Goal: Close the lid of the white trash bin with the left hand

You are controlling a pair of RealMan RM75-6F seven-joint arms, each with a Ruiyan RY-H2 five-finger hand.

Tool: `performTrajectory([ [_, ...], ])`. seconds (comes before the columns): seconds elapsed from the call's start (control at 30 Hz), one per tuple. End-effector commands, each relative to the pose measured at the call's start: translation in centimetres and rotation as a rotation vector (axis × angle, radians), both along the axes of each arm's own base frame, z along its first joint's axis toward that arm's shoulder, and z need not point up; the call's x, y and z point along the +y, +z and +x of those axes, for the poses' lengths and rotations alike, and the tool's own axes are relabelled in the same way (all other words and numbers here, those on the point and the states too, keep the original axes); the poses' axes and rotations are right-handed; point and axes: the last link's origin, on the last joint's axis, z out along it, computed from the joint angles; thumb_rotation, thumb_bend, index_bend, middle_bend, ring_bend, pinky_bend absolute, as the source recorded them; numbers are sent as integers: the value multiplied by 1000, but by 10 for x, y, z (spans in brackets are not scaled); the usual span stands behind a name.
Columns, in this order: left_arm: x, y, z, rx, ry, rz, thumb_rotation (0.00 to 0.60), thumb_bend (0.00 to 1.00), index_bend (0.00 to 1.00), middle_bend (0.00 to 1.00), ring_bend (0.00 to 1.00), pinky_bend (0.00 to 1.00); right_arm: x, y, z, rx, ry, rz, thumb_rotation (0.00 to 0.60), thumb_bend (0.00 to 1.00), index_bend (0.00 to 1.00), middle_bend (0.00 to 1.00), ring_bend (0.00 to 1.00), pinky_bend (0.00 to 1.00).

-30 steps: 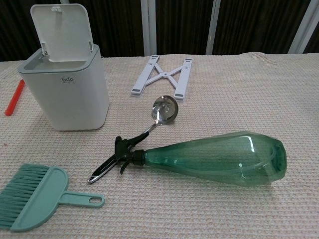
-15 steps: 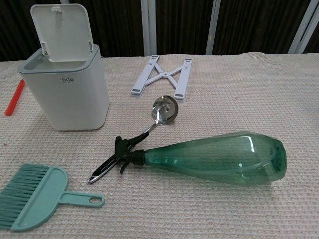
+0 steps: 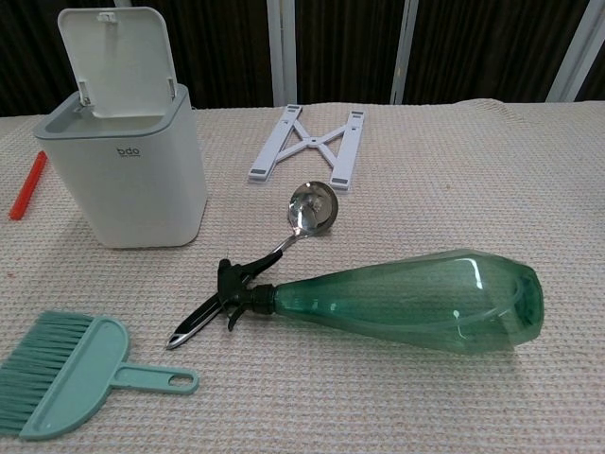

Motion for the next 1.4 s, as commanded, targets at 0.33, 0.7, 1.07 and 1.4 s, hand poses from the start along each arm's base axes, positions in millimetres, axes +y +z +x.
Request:
performTrajectory([
  [0.33, 50, -44, 57, 56, 35, -88, 600, 711, 161, 1000, 907, 968, 0, 0, 1, -25, -9, 7, 600, 228, 0, 0, 0, 0],
  [0.7, 51, -66, 71, 50, 60, -125, 600, 715, 233, 1000, 908, 968, -1, 2, -2, -31, -20, 1, 600, 227, 0, 0, 0, 0],
  [1.07, 26, -58, 82, 25, 59, -208, 600, 716, 241, 1000, 908, 968, 0, 3, -2, -31, -20, -3, 600, 228, 0, 0, 0, 0],
  [1.4, -3, -53, 70, 56, 57, -292, 600, 716, 251, 1000, 908, 968, 2, 4, -1, -36, -19, -5, 600, 227, 0, 0, 0, 0],
])
